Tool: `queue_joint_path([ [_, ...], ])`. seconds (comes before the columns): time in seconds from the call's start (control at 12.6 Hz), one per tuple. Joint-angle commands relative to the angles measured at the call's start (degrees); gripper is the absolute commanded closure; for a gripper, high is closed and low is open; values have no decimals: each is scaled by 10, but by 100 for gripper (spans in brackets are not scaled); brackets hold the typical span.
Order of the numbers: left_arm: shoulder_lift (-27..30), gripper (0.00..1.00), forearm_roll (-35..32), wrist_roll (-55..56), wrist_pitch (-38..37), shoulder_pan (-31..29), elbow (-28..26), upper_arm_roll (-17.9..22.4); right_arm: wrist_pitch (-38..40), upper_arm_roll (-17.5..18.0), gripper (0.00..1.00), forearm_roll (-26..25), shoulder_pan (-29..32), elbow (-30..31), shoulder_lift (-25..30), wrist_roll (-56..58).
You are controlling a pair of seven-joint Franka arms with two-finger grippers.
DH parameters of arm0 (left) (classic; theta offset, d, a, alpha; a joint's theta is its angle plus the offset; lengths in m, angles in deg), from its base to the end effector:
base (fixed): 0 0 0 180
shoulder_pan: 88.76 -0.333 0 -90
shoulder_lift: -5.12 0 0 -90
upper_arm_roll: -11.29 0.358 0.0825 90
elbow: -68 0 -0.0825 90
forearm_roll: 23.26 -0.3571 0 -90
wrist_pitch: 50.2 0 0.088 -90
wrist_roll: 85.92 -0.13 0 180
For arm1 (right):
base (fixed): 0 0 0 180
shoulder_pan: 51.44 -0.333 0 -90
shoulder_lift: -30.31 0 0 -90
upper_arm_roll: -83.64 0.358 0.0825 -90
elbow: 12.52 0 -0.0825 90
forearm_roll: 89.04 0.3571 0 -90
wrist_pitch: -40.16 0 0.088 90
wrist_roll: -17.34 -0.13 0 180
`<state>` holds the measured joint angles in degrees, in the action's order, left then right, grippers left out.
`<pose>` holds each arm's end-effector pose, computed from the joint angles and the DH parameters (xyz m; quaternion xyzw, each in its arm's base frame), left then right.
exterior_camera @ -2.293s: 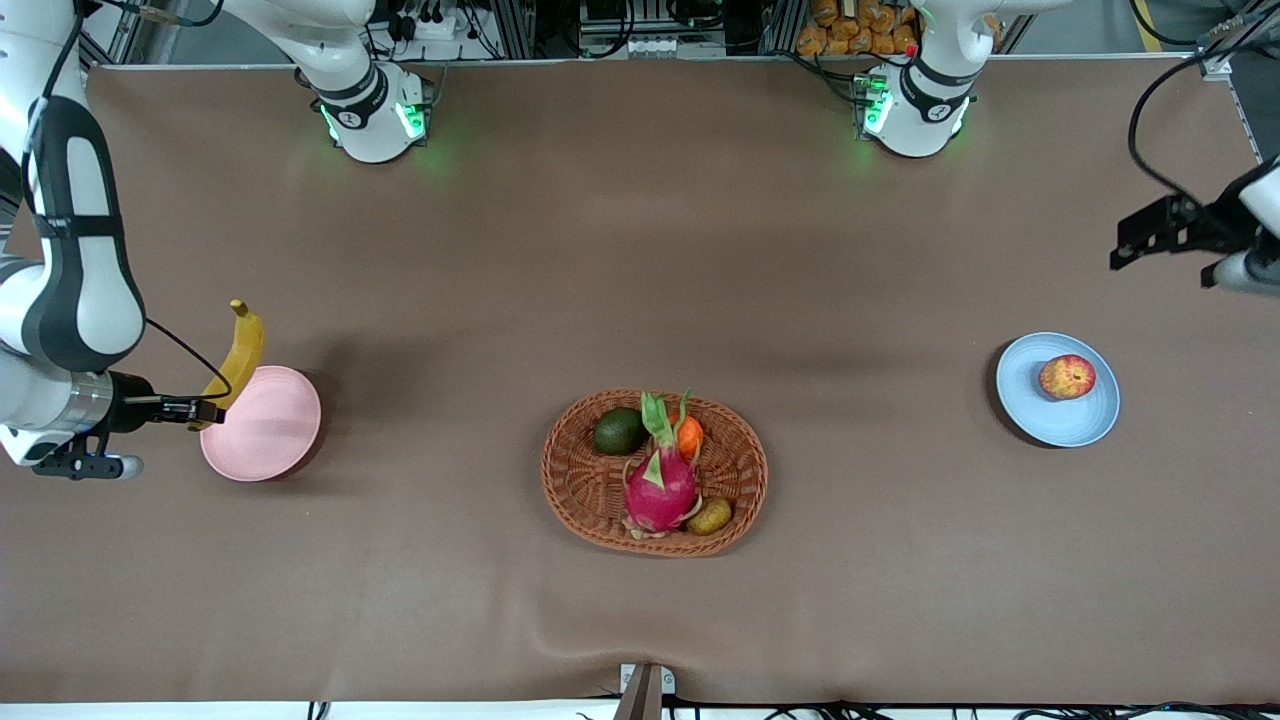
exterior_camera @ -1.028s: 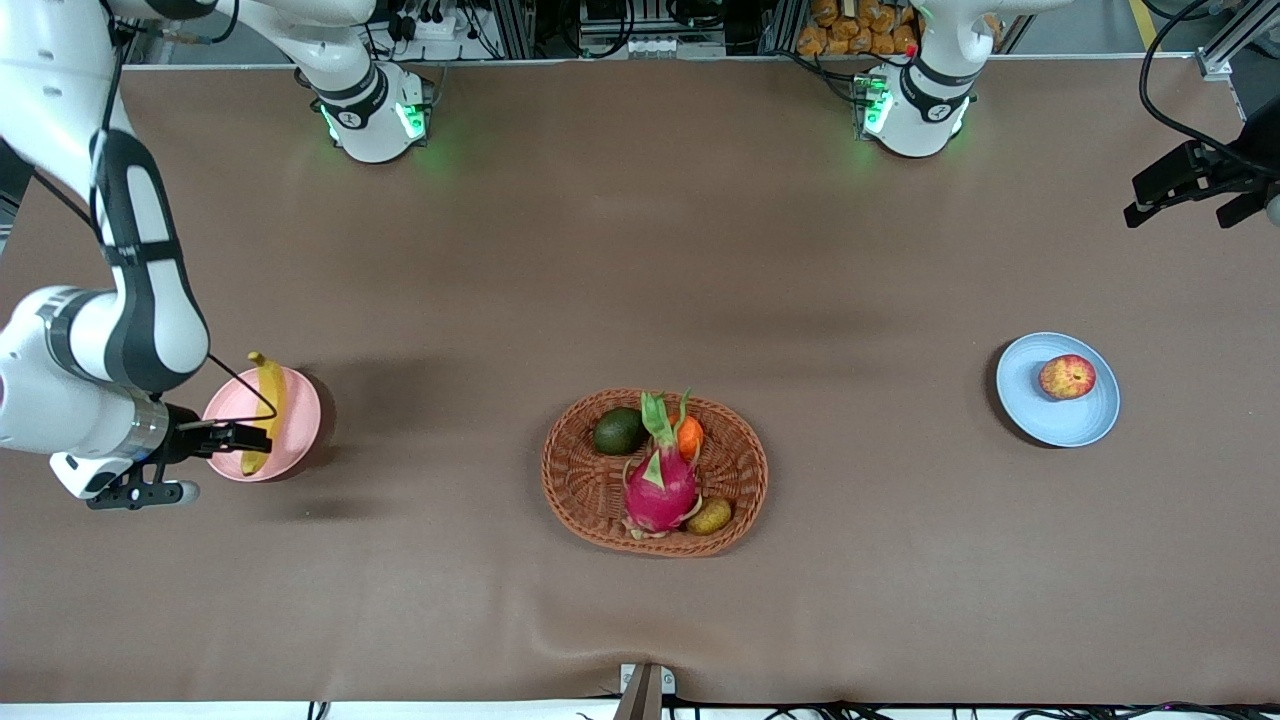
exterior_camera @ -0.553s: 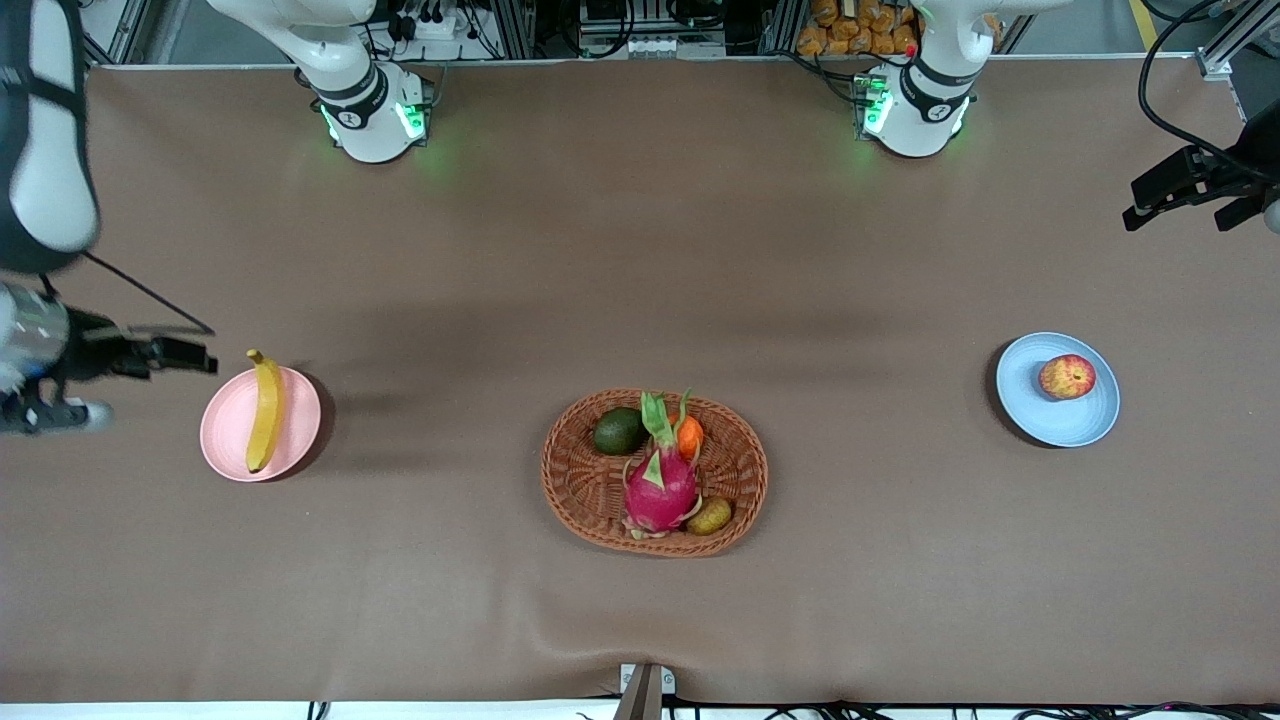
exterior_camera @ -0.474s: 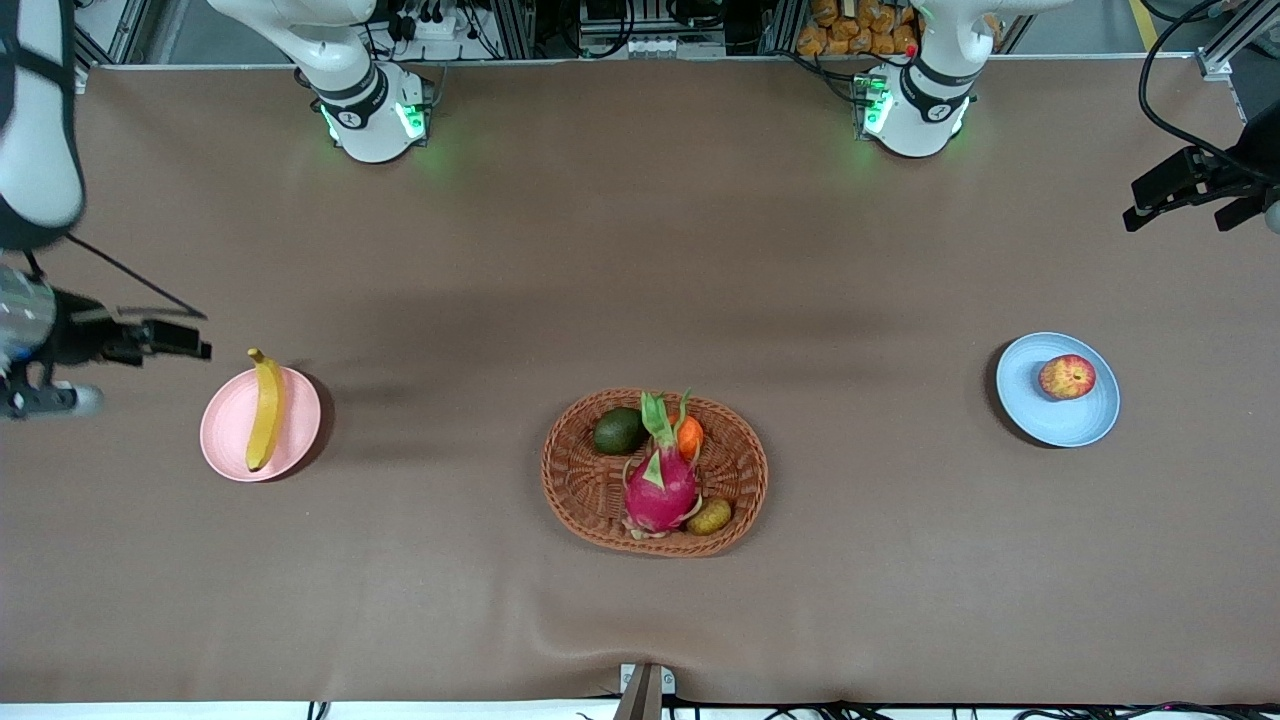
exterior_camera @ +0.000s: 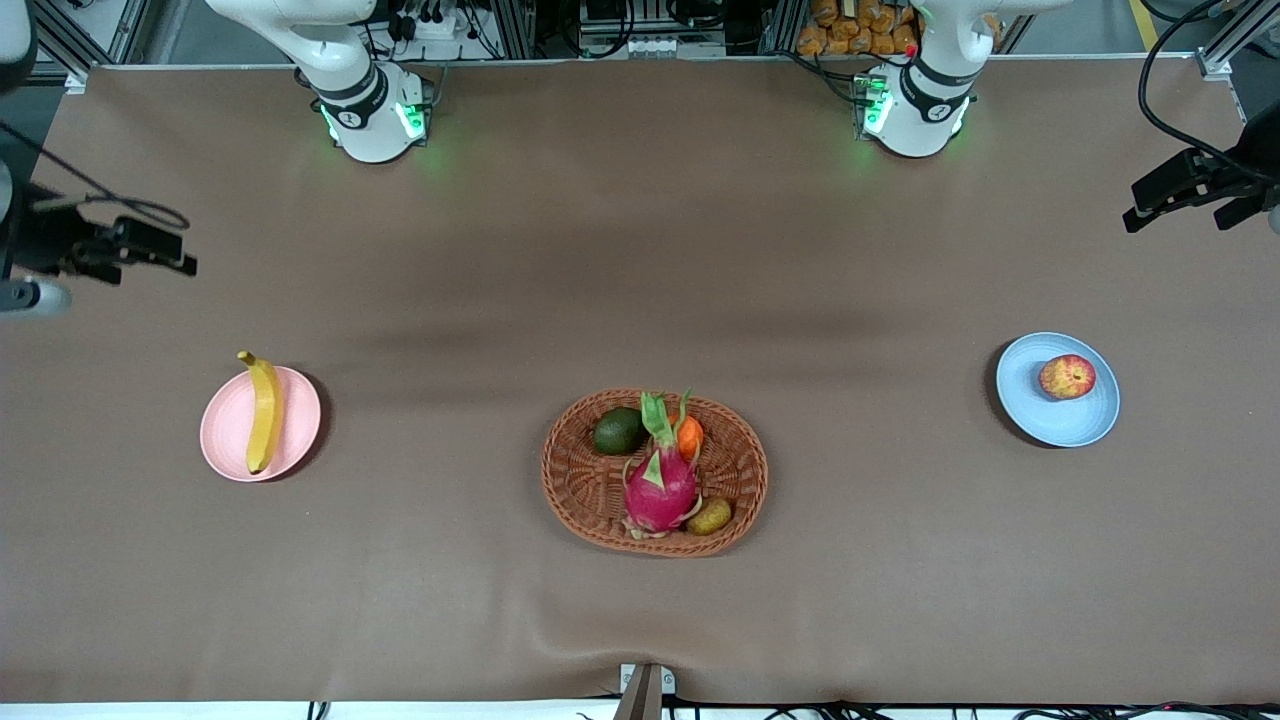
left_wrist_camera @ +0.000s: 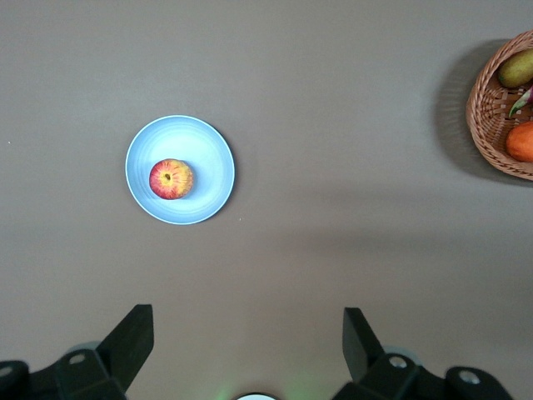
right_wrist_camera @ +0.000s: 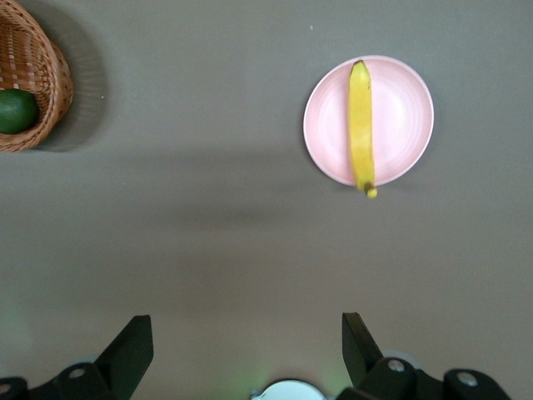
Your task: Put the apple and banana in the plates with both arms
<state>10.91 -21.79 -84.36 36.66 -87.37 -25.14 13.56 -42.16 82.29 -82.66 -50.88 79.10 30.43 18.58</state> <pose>0.4858 0.0052 0.6657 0.9997 0.0205 -0.0044 0.0148 0.5073 -0.0013 0.6228 -0.9952 0.0028 0.0783 0.0578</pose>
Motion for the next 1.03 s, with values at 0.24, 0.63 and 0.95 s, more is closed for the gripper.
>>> queue_joint_path([
  [0.24, -8, 0, -1, 0, -6, -2, 11, -1, 24, -2, 0, -32, -13, -10, 25, -30],
  [0.63, -8, 0, -1, 0, -6, -3, 12, 0, 44, -7, 0, -51, -10, -17, 31, -14],
  [0.95, -15, 0, -1, 1, -6, -1, 14, -1, 39, -7, 0, -52, -9, -20, 32, -11],
])
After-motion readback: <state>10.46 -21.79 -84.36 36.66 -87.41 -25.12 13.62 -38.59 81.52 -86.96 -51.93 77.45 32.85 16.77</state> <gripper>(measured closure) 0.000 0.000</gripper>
